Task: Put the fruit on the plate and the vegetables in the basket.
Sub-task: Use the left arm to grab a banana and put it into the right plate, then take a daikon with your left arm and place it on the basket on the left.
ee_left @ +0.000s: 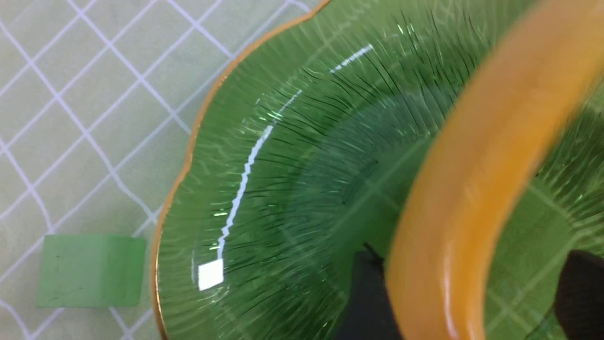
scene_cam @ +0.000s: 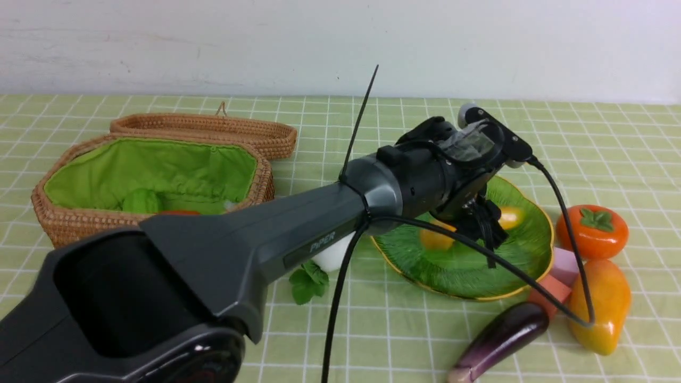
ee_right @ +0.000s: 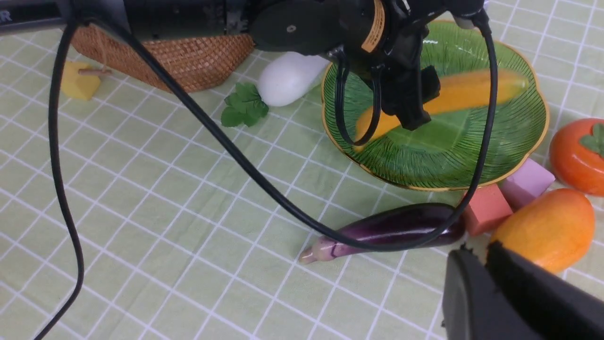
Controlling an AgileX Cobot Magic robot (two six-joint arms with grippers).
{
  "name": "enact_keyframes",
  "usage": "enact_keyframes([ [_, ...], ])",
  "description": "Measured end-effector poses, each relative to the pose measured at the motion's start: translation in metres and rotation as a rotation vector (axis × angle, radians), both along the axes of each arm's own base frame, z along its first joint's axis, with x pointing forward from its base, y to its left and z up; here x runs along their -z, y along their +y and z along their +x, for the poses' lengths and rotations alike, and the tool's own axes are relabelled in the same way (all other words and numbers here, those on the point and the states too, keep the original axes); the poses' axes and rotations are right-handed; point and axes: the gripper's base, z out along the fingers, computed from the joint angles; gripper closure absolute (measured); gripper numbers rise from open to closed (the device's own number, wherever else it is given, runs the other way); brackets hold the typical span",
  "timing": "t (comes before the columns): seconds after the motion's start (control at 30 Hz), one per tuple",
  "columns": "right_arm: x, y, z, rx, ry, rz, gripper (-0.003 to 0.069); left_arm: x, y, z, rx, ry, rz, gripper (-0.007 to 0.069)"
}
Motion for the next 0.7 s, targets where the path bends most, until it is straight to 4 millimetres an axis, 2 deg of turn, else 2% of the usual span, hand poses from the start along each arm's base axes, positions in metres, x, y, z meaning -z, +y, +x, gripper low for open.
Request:
enact_keyframes([
  [0.17, 0.000, 0.000, 0.000, -0.010, -0.006, -0.014, 0.0595, -0.006, 0.003, -0.002, -0.012, 0.011, 0.013, 0.0036],
  [0.3, 0.000, 0.000, 0.000, -0.011, -0.005, -0.016, 0.0596, -0.028, 0.017, -0.012, -0.065, 0.076, 0.064, 0.0074],
  [0.43, 0.001, 0.000, -0.001, -0.014, 0.002, -0.018, 0.0592, -0.070, 0.039, -0.030, -0.122, 0.138, 0.102, 0.0215],
  [0.53, 0.000, 0.001, -0.001, -0.025, 0.004, -0.003, 0.0591, -0.103, 0.056, -0.044, -0.154, 0.155, 0.110, 0.0404],
  [0.6, -0.001, 0.004, -0.002, -0.050, 0.002, 0.017, 0.0591, -0.122, 0.067, -0.054, -0.171, 0.162, 0.110, 0.0559],
  [0.67, -0.001, 0.006, -0.003, -0.074, -0.002, 0.031, 0.0591, -0.133, 0.074, -0.060, -0.180, 0.170, 0.112, 0.0629],
  [0.7, -0.002, 0.007, -0.004, -0.084, -0.003, 0.040, 0.0591, -0.138, 0.077, -0.062, -0.183, 0.169, 0.110, 0.0638],
])
